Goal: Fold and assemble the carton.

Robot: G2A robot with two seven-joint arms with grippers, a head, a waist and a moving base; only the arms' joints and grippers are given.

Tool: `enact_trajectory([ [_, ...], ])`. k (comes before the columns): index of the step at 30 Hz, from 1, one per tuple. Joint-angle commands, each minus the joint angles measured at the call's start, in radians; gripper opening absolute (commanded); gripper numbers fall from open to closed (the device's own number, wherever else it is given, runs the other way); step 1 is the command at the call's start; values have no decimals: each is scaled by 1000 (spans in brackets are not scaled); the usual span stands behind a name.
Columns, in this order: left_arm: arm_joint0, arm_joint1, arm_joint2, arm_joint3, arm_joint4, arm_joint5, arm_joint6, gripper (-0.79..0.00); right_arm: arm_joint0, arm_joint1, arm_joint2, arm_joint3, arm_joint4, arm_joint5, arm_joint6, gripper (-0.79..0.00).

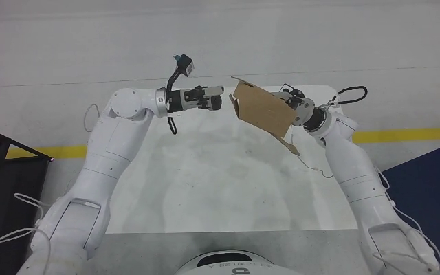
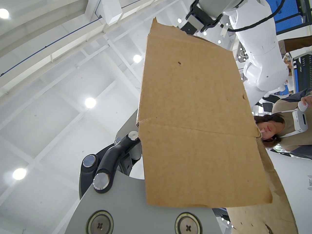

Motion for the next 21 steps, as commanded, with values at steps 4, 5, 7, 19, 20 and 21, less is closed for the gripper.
enact_trajectory([
  [4,62,19,-23,-138,84,21,6,0,3,0,-5,3,1,0,-1,-785],
  [5,70,21,-18,-157,103,36,12,0,3,0,-5,3,1,-1,-1,-785],
  [7,78,21,-3,-177,140,60,34,0,3,0,-6,3,2,-2,-1,-785],
  [19,38,1,80,-165,147,131,85,-126,-6,1,-18,-20,-2,2,-1,-785],
  [20,34,-1,87,-162,145,132,83,-129,-6,1,-19,-21,-3,2,-2,-785],
  [21,30,-3,93,-160,146,132,80,-129,-6,1,-20,-21,-3,3,-2,-785],
])
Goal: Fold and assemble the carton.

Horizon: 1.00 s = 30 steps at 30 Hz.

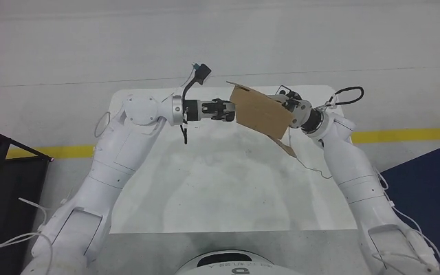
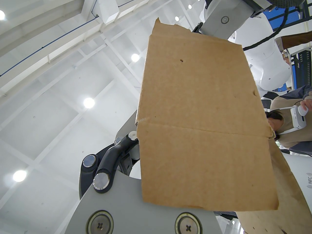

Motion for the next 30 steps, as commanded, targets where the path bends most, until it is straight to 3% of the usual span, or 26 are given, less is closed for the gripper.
enact_trajectory([
  [1,-7,-3,13,6,0,-1,-4,-129,0,0,-1,0,0,0,0,-785],
  [5,-14,-4,14,17,-6,-10,2,-120,-1,1,0,-2,3,-2,-1,-785],
  [10,2,9,-45,10,-24,-39,14,-114,-3,3,4,-5,5,-4,0,-785],
  [20,92,43,-155,-132,-13,-50,28,-99,-5,4,4,-13,9,-1,-3,-785],
  [25,97,45,-141,-172,11,-28,39,-92,-7,5,3,-17,8,-2,-3,-785],
  [30,68,37,-99,-157,33,8,61,-142,-11,7,5,-24,6,-3,0,-785],
])
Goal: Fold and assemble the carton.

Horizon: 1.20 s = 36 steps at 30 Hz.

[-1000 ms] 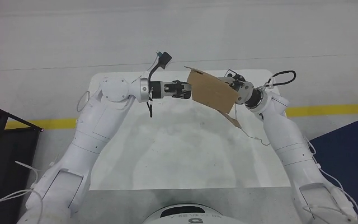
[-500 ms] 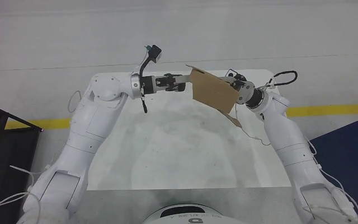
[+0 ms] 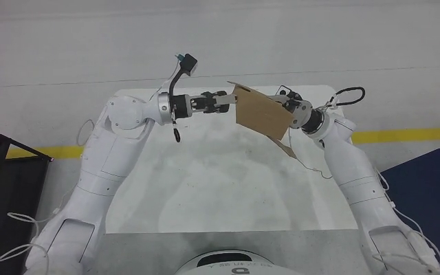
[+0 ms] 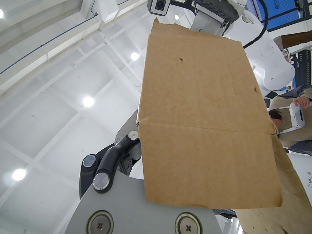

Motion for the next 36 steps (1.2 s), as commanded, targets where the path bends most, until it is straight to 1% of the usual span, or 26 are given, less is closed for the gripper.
enact_trajectory([
  [1,-16,-4,20,14,12,23,8,-135,-2,1,2,-3,-1,1,1,-785],
  [5,-41,-11,51,42,14,41,20,-142,-6,2,4,-8,0,2,3,-785],
  [13,-65,-22,94,63,4,28,14,-157,-10,4,3,-15,0,4,0,-785],
  [18,-67,-23,103,72,13,22,12,-129,-9,4,0,-14,2,4,-3,-785],
  [23,-53,-13,62,96,-3,-4,16,-108,-8,4,-2,-13,5,1,-1,-785],
  [27,-20,1,4,100,-24,-30,12,-58,-5,4,-3,-9,9,0,-1,-785],
  [30,6,14,-50,109,-43,-41,12,-37,-3,4,-4,-7,13,2,-1,-785],
  [33,20,21,-84,138,-62,-31,18,-43,1,4,-5,-5,17,3,6,-785],
  [34,19,22,-84,145,-60,-25,20,-58,1,4,-6,-4,18,3,9,-785],
  [36,11,19,-67,163,-61,-11,16,-65,3,4,-8,-3,21,4,15,-785],
])
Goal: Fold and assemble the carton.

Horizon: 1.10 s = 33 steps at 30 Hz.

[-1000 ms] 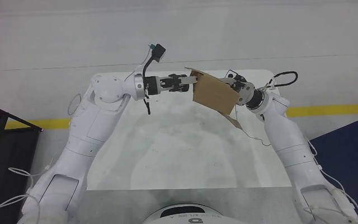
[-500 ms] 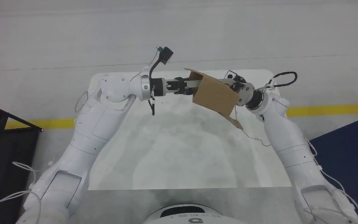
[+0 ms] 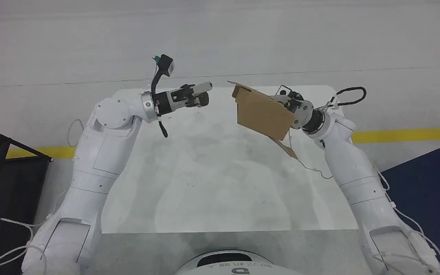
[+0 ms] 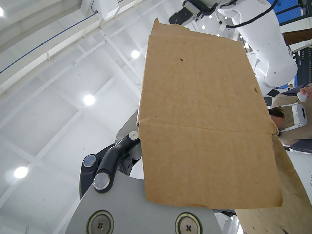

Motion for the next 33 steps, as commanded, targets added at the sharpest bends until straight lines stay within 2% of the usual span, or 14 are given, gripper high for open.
enact_trajectory([
  [1,-15,-5,27,22,6,13,-3,-71,2,0,-2,1,2,1,7,-785],
  [4,-50,-18,73,61,-4,18,6,-71,2,0,-4,-2,4,-2,10,-785],
  [8,-107,-38,128,109,-22,17,10,-108,-1,2,-2,-8,6,-5,13,-785],
  [14,-154,-59,198,121,-3,7,7,-102,-7,6,1,-16,10,-5,13,-785],
  [24,-166,-69,224,118,-3,-8,-2,-95,-8,10,-3,-19,19,-2,10,-785],
  [33,-140,-58,194,83,1,-23,-20,-80,0,9,-7,6,23,-7,-5,-785],
])
